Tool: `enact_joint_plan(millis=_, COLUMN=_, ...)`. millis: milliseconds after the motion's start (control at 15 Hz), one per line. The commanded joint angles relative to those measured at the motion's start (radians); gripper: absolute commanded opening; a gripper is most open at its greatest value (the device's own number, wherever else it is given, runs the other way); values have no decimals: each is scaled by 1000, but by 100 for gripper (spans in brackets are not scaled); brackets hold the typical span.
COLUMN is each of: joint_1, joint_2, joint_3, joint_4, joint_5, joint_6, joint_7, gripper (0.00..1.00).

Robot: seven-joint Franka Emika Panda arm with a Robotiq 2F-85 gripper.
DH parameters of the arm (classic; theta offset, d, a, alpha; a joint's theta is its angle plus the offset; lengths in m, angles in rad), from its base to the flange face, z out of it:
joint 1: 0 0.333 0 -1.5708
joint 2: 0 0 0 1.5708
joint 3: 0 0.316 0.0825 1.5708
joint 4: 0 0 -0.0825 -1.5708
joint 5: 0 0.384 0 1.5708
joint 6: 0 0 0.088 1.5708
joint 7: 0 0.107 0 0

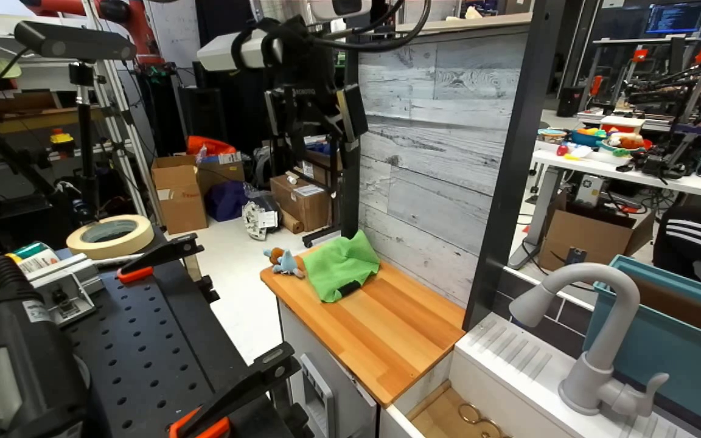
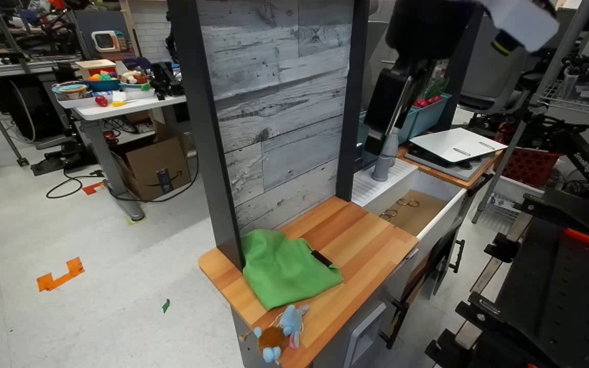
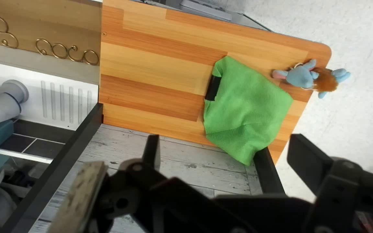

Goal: Slide the green towel across the countertop.

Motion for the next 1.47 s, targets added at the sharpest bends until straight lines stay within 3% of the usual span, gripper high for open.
enact_joint_plan(millis=0, joint_1=56, joint_2=127, joint_3=-25, joint_4=98, joint_5=-64, joint_6=-30, joint_7=31, gripper=100)
enact_joint_plan(millis=333, joint_1=110, joint_2=312, joint_3=-25, joint_4=239, joint_5=-56, joint_6=-10, joint_7=-3, gripper=100)
enact_joint_plan(millis=600, joint_1=164, joint_2=480, joint_3=-62, joint_4=400, joint_5=-52, joint_6=20, joint_7=18, gripper=100)
enact_joint_plan(millis=867, joint_1=172, joint_2=633, joint_3=-62, joint_4=542, joint_5=-26, joint_6=-14, joint_7=-1, gripper=100)
enact_joint_plan(millis=1400, joint_1=190, joint_2=803, joint_3=-48, joint_4=672, joint_5=-28, joint_6=7, joint_7=-25, gripper=100)
